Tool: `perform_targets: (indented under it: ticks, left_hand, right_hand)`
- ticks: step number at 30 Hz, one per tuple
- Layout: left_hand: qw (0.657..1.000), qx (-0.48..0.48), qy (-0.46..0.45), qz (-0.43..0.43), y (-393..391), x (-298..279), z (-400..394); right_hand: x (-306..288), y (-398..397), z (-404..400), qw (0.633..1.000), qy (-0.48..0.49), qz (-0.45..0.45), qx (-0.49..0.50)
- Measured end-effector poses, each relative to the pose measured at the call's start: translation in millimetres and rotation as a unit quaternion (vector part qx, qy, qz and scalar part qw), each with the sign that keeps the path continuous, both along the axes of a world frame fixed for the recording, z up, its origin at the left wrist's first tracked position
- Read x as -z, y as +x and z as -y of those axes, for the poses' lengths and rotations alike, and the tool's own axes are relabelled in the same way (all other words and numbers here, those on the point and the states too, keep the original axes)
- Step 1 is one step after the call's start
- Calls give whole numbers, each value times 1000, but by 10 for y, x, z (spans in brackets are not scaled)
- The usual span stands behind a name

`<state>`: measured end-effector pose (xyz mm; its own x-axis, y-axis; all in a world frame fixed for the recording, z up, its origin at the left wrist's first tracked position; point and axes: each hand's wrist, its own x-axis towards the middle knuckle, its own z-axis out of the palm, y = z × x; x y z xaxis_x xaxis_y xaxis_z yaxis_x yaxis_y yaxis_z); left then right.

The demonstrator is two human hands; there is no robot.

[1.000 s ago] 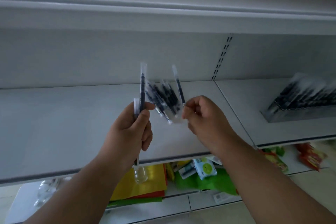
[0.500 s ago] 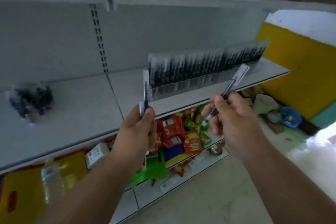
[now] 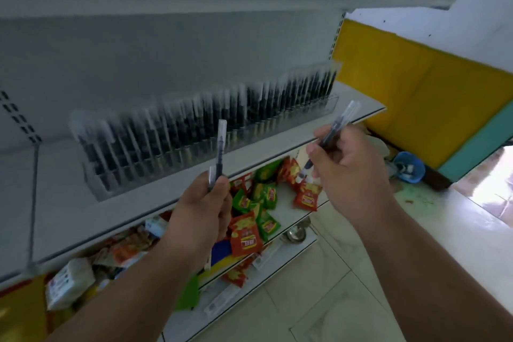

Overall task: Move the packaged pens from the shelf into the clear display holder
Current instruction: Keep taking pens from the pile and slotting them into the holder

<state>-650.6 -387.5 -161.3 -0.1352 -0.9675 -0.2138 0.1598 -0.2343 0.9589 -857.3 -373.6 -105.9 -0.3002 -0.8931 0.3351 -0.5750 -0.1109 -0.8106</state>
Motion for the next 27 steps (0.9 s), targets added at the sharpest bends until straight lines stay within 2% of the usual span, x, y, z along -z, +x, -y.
perform_targets:
  ticks: [5,9,14,17,20,23,27]
  left_hand:
    - [999,15,-36,17,-393,-74,462]
    - [1000,-9,-24,18,-615,-46,682]
    - [997,-64,-38,30,-836,50,991]
    - [991,-118,-39,43,-1023,65,1064]
    - [980,-196,-17,27,-1201,76,1105]
    - [974,-224,-12,23,-1333,83,1130]
    - [968,-249,6,3,-1484,64,1099]
  right_hand:
    - [-114,-377,386,999,-16,11,-25]
    - [-87,-634,786,997,-10,44,-62]
    - [-125,-906,1499,995,-52,-38,-79]
    - [-167,-982,1937,985,-71,-60,-145]
    - [-120,-994,2245,966,-35,-154,-203]
    - [-45,-1000,2387,944,-6,-209,-256]
    - [-101,-1027,2534,922,-8,-269,-280]
